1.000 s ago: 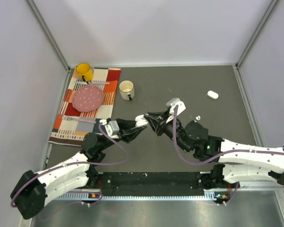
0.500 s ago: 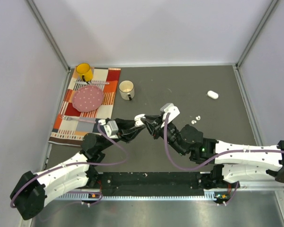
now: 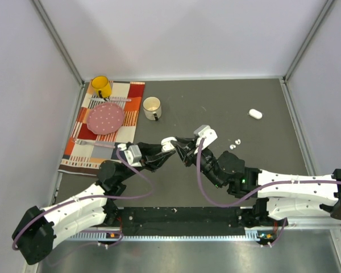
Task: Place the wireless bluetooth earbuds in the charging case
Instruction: Insert the right earbud into the right side groove of the charging case.
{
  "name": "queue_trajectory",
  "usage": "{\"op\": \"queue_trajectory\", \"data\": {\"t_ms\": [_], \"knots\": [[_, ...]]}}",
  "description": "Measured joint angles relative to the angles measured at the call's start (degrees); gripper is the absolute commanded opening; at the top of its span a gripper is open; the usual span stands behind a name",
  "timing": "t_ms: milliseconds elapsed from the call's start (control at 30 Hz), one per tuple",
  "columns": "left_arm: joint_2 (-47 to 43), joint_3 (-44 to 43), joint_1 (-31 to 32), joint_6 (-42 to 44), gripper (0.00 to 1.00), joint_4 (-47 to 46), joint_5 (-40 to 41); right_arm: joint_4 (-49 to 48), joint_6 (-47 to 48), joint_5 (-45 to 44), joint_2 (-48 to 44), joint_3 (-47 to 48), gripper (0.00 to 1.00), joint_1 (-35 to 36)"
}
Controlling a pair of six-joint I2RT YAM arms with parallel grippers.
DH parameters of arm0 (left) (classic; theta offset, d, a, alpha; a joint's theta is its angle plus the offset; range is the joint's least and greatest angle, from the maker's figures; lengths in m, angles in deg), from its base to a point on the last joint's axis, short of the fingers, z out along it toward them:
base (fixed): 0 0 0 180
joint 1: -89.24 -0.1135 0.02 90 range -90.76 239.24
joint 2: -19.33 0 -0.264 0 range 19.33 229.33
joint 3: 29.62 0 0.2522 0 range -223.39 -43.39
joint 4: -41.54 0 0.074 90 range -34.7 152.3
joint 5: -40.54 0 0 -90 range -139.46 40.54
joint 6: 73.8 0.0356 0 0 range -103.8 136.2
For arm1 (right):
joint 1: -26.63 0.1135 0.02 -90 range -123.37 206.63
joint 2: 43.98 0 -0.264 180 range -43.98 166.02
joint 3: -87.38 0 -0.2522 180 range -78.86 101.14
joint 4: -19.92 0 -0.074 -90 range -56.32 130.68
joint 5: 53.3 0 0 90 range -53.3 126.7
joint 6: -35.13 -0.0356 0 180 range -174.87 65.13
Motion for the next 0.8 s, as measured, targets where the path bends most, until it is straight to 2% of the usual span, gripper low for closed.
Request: {"op": "queue_trajectory", "data": {"t_ms": [800], "knots": [[0.37,0.00,0.00,-0.61,0.00,0.37,0.15,1.73,2.10,0.59,0.04,0.00,0.00,0.00]]}}
